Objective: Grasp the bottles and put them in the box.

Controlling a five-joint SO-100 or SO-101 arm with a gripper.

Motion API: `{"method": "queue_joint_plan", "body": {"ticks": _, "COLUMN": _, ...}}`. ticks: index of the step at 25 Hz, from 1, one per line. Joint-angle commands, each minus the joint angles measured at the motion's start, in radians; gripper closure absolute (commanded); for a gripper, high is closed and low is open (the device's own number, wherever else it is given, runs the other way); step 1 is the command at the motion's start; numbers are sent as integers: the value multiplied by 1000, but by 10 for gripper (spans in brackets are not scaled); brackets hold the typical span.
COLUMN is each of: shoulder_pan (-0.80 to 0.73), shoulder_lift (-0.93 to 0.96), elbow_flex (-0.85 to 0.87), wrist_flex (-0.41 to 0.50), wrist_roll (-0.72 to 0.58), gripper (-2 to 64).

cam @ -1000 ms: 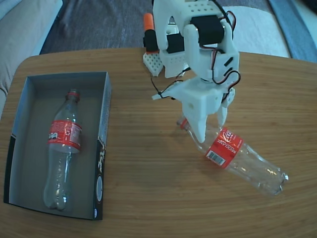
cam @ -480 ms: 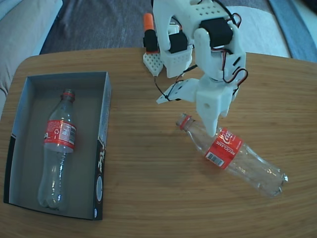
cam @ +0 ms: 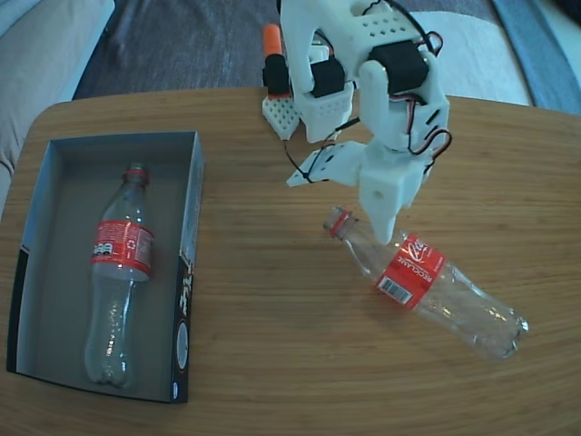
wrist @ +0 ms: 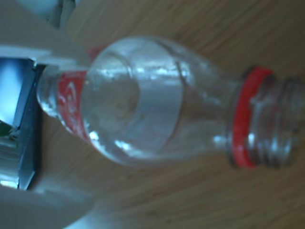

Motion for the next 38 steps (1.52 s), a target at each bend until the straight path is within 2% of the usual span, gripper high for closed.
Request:
{"method": "queue_joint_plan", "body": {"ticks": 1, "shoulder_pan": 29, "shoulder_lift": 21, "elbow_flex": -12, "wrist_flex": 0, "wrist_roll": -5, "gripper": 310}}
{"method": "queue_joint_plan", "body": {"ticks": 18, "shoulder_pan": 123, "shoulder_lift": 26, "elbow_flex": 54, "wrist_flex": -11, "wrist_roll": -34, "gripper": 311}}
{"method": "queue_joint_plan", "body": {"ticks": 35, "shoulder_pan": 95, "shoulder_lift": 9, "elbow_flex": 103, "wrist_flex": -14, "wrist_roll": -9, "gripper": 311}}
{"method": "queue_joint_plan", "body": {"ticks": 38, "shoulder_pan": 72, "shoulder_lift": 8, "elbow_flex": 132, "wrist_flex": -66, "wrist_roll": 31, "gripper": 311}}
